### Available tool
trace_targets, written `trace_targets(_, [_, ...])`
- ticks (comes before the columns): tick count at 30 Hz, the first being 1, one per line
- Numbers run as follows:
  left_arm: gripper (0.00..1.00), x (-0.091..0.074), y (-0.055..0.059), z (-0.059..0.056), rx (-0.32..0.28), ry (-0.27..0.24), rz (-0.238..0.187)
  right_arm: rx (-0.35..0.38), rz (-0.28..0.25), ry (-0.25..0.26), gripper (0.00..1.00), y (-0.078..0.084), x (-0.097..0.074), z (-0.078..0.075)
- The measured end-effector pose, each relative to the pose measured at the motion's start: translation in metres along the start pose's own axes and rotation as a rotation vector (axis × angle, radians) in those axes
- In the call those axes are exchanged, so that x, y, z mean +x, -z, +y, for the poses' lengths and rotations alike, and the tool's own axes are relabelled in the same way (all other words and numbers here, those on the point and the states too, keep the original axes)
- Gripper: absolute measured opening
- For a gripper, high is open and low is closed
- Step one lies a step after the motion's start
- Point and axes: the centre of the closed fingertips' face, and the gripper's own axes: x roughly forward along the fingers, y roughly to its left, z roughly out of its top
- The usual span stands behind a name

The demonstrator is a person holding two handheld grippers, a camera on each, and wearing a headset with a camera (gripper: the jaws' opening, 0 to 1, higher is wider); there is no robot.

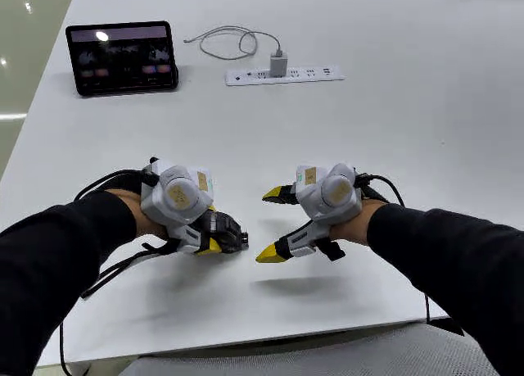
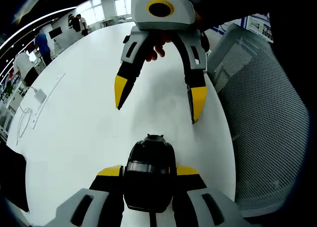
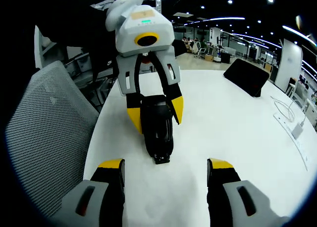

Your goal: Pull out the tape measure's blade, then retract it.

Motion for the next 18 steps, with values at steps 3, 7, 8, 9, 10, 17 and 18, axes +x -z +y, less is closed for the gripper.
trace_targets(3, [0.33, 0.0, 0.001, 0.0, -0.01, 0.002, -0.001, 0.0, 0.019, -0.002, 0.59, 0.009, 0.006, 0.0])
trace_targets(7, [0.33, -0.001, 0.002, 0.0, -0.002, 0.007, 0.023, -0.017, 0.028, -0.019, 0.48, 0.01, 0.014, 0.005])
trace_targets(8, [0.33, -0.001, 0.003, 0.0, -0.002, 0.009, 0.026, -0.025, 0.03, -0.026, 0.44, 0.01, 0.015, 0.007])
trace_targets(9, [0.33, -0.001, 0.003, 0.0, -0.002, 0.011, 0.029, -0.029, 0.035, -0.029, 0.41, 0.011, 0.017, 0.008])
trace_targets(10, [0.33, 0.0, 0.003, 0.0, -0.003, 0.014, 0.03, -0.029, 0.037, -0.035, 0.37, 0.011, 0.019, 0.008])
trace_targets(17, [0.34, -0.001, 0.005, 0.001, -0.009, 0.021, 0.041, -0.056, 0.042, -0.031, 0.26, 0.003, 0.032, 0.008])
trace_targets(18, [0.34, -0.001, 0.005, 0.0, -0.008, 0.021, 0.042, -0.063, 0.046, -0.031, 0.22, 0.004, 0.033, 0.009])
